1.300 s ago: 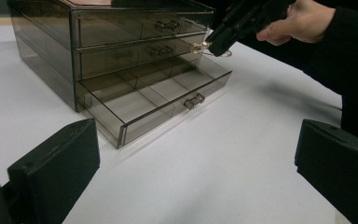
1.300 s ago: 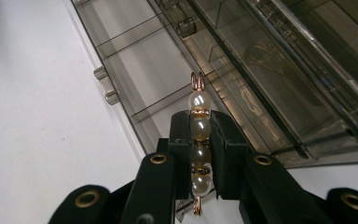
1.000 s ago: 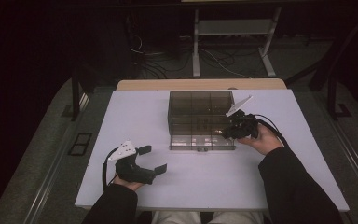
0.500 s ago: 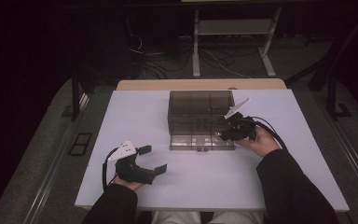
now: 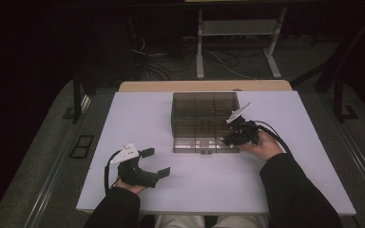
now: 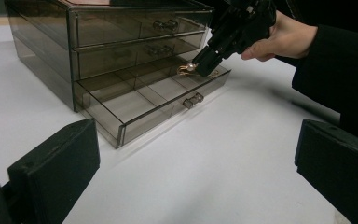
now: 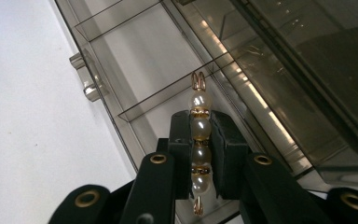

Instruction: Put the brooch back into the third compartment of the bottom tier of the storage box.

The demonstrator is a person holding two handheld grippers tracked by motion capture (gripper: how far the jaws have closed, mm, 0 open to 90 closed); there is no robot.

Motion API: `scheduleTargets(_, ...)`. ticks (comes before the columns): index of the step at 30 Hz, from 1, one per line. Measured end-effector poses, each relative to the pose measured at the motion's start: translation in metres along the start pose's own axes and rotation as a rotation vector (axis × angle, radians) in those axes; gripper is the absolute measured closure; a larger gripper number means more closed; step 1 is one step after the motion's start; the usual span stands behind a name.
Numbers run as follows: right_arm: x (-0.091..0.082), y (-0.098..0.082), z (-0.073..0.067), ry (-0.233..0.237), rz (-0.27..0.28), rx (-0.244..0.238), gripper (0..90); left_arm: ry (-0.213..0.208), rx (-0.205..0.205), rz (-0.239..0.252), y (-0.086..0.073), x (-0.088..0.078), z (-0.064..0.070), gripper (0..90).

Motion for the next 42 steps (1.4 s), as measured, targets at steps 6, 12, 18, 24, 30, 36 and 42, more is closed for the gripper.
scheduleTargets(6, 0.003, -0.001, 0.000, -0.005, -0.004, -0.001, 78.6, 0.000, 0.000, 0.000, 0.000, 0.000, 0.000, 0.0)
scheduleTargets(12, 0.006, -0.002, -0.001, -0.009, -0.013, 0.000, 78.5, -0.001, 0.002, -0.001, 0.000, 0.000, 0.000, 0.0)
scheduleTargets(18, 0.007, -0.002, -0.001, -0.008, -0.021, -0.003, 77.7, 0.000, 0.002, -0.002, 0.000, 0.000, 0.000, 0.0)
scheduleTargets(24, 0.006, -0.001, -0.003, -0.009, -0.018, -0.006, 72.1, -0.002, -0.001, -0.002, 0.000, 0.001, 0.001, 0.0)
scheduleTargets(30, 0.001, 0.000, -0.007, -0.026, -0.004, -0.013, 67.5, -0.004, 0.004, -0.006, 0.000, 0.001, 0.001, 0.0)
scheduleTargets(36, -0.009, 0.002, -0.009, -0.034, 0.019, -0.015, 61.1, -0.004, 0.003, 0.002, 0.000, 0.000, 0.001, 0.0)
scheduleTargets(42, -0.018, 0.001, -0.012, -0.029, 0.039, 0.007, 54.1, -0.007, 0.002, 0.004, 0.001, 0.000, 0.002, 0.0)
Point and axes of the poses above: each handheld gripper's, and its own axes: x roughly forward along the jaws, y roughly out of its top, z roughly to its right, the point moved 4 cm from there along x, roughly forward along the jaws, and after that the axes turned 2 degrees about -x, right-handed, at the moved point
